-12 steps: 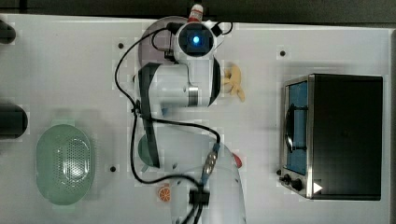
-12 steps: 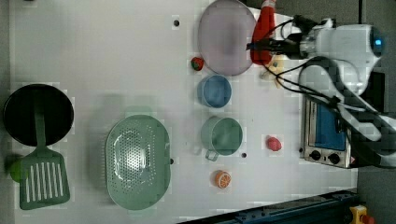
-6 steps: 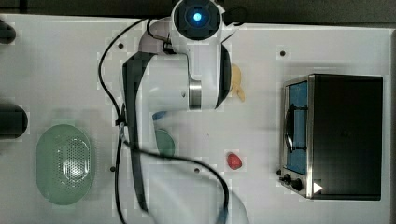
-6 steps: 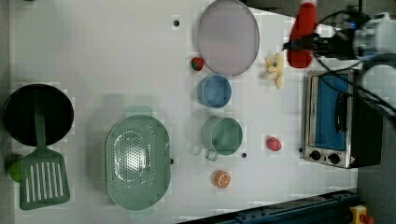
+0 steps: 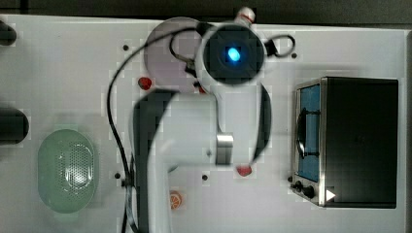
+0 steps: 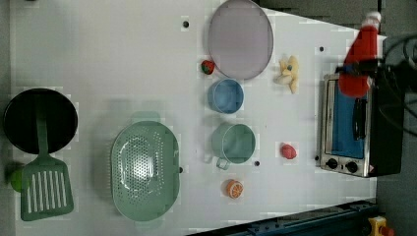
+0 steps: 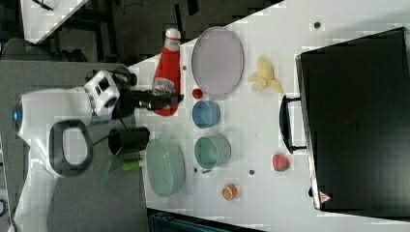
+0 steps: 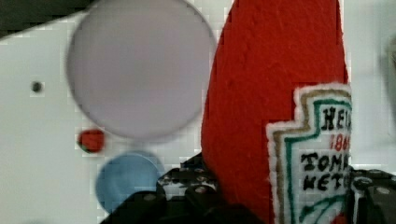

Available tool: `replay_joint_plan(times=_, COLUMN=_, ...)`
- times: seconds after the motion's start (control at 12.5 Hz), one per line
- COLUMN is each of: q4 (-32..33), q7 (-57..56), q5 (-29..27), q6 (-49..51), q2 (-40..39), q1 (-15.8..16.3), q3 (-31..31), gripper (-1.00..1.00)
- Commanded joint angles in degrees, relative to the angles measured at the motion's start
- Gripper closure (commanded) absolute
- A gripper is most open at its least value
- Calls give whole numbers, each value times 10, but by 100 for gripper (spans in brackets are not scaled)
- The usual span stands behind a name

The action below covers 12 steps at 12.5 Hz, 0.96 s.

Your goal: Pick ketchup from plate and place it on table.

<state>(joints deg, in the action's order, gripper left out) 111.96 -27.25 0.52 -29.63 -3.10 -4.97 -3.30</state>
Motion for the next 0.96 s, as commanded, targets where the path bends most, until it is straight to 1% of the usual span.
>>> replay_joint_plan(times=0.08, q4=98, q7=30, q5=-1, q6=-1, q2=21, q1=-8, q3=7, gripper=-27)
replay_joint_plan(times=0.24, q4=153, q7=30, q5=-2, q6=-33, q2=32, q1=-9, q3=12, gripper=-27)
replay_joint_plan(times=0.48, q4=229, q7=30, q5=-3, q6=-152, q2=10, q1=-9, q3=13, gripper=-27)
replay_joint_plan(times=0.64, q4=259, q7=31, q5=-3, q6=-227, q2=-21, q1=-8, q3=12, gripper=-27)
replay_joint_plan(times=0.72, q4=264, q7=31, q5=-3, q6=-257, q2=-39, q1=-7, q3=11, gripper=-32)
replay_joint_plan(times=0.8, q4=264, q7=31, q5=-3, q6=-282, q2=-57, q1=-6, q3=8, gripper=-51)
replay_joint_plan(times=0.96, q4=264, q7=31, q5=-3, q6=-292, q2=-80, q1=-8, q3=9, gripper=-96)
